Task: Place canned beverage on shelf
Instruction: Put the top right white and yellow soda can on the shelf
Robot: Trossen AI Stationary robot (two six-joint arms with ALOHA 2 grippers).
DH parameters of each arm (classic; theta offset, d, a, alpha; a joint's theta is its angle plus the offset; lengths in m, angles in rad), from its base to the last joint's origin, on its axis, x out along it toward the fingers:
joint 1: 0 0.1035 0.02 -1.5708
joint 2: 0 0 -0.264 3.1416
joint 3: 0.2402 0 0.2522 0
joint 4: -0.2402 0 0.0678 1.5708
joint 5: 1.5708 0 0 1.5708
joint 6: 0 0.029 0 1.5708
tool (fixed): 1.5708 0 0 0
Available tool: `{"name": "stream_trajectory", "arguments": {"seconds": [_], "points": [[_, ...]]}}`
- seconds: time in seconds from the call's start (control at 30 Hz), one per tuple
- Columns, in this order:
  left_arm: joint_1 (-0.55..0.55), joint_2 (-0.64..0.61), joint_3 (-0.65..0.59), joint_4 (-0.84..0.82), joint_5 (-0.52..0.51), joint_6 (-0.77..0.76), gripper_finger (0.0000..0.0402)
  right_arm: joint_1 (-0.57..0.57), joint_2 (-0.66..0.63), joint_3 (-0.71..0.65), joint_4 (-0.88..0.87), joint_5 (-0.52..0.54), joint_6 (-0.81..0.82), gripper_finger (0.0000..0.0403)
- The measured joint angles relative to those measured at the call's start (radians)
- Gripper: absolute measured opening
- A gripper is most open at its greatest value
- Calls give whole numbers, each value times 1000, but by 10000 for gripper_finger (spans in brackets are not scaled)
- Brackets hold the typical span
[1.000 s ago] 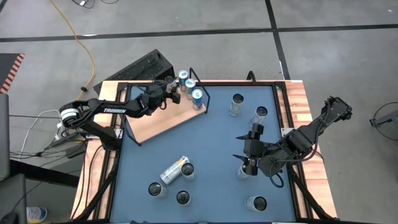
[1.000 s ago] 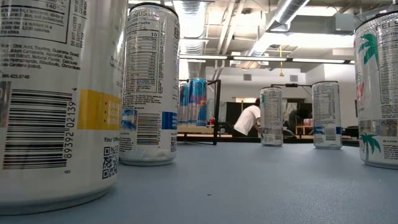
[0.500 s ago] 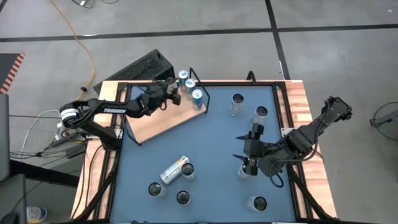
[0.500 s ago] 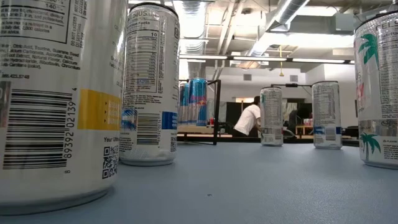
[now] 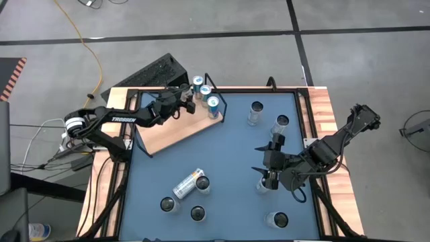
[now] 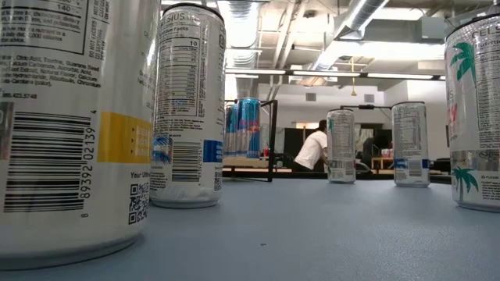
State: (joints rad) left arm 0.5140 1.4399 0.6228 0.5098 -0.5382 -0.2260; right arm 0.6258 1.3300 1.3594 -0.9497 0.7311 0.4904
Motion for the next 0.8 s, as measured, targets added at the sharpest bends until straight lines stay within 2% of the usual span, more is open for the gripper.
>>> {"name": "stream_trajectory", "arguments": {"seconds": [0.33,0.53,0.8], "points": [[0,0,0,7,-1,8,314,0,0,0,0,-3,0,295],[-10,0,24,0,3,68,314,0,0,0,0,-26,0,295],[-13,0,58,-58,35,91,314,0,0,0,0,-29,0,295]]}}
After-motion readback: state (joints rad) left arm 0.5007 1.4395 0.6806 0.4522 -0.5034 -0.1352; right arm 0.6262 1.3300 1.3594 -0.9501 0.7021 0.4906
